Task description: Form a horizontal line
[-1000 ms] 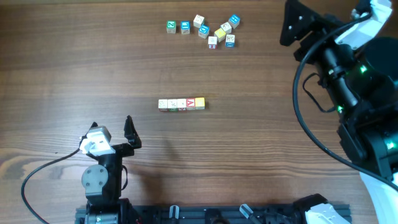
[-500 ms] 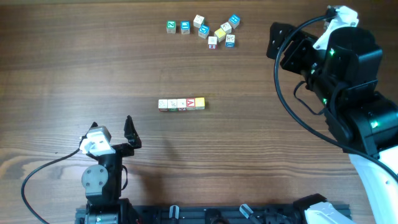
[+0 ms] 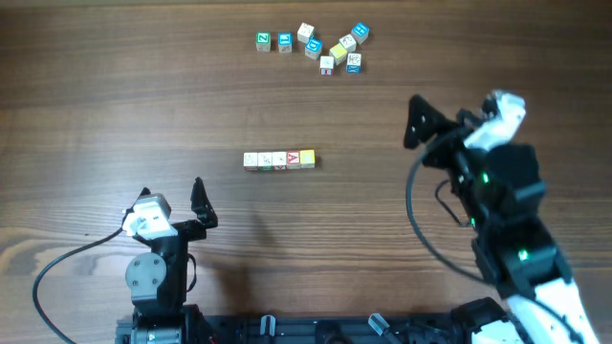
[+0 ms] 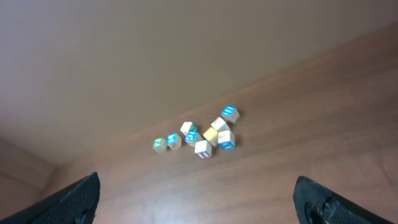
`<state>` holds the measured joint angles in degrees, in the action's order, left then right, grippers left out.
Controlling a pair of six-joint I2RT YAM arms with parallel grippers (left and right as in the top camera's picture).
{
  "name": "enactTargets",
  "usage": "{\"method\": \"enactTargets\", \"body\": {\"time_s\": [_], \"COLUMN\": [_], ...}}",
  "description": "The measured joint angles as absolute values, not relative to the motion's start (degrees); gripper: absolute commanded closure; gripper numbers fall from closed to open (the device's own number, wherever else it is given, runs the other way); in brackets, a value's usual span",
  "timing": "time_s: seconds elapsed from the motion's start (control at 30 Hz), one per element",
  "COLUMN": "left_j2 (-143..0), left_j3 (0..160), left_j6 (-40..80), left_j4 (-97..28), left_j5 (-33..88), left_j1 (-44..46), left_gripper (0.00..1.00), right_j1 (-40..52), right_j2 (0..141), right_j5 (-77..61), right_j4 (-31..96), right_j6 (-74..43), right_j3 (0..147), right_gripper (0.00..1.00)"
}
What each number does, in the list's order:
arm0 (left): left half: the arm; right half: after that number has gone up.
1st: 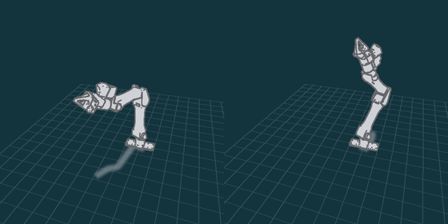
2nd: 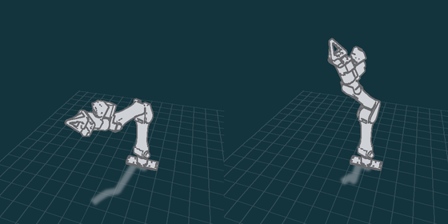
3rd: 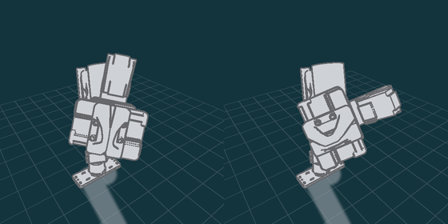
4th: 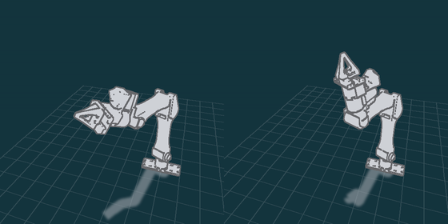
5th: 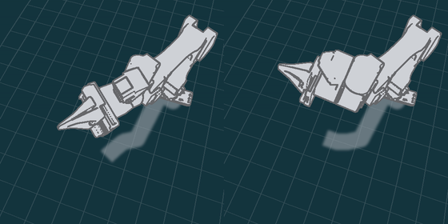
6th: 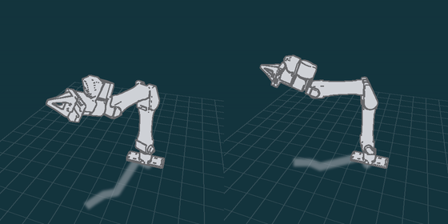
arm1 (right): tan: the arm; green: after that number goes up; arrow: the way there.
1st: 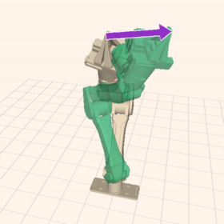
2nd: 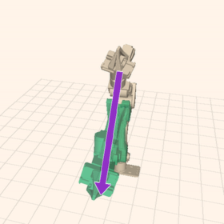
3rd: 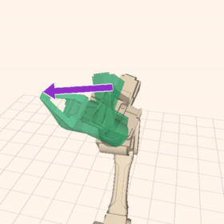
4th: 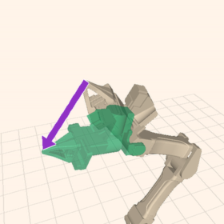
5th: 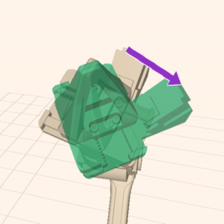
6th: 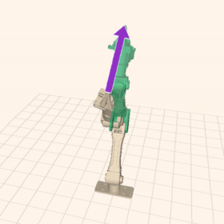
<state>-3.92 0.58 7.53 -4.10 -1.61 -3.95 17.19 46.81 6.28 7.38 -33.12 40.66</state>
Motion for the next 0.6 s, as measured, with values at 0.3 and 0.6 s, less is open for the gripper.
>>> {"method": "enactTargets", "body": {"time_s": [0.3, 0.6], "left_j2": [-3.92, -3.97], "left_j3": [0.58, 0.58], "left_j6": [7.53, 7.53], "left_j4": [-4.10, -4.10], "left_j5": [-1.61, -1.61], "left_j1": [-3.95, -3.95], "left_gripper": [0.00, 0.00], "right_j1": [13.06, 13.06], "right_j2": [21.41, 4.99], "right_j5": [6.48, 6.48], "right_j4": [-5.61, -8.49], "right_j6": [-33.12, -33.12], "right_j3": [17.37, 4.84], "right_gripper": [0.00, 0.00]}}
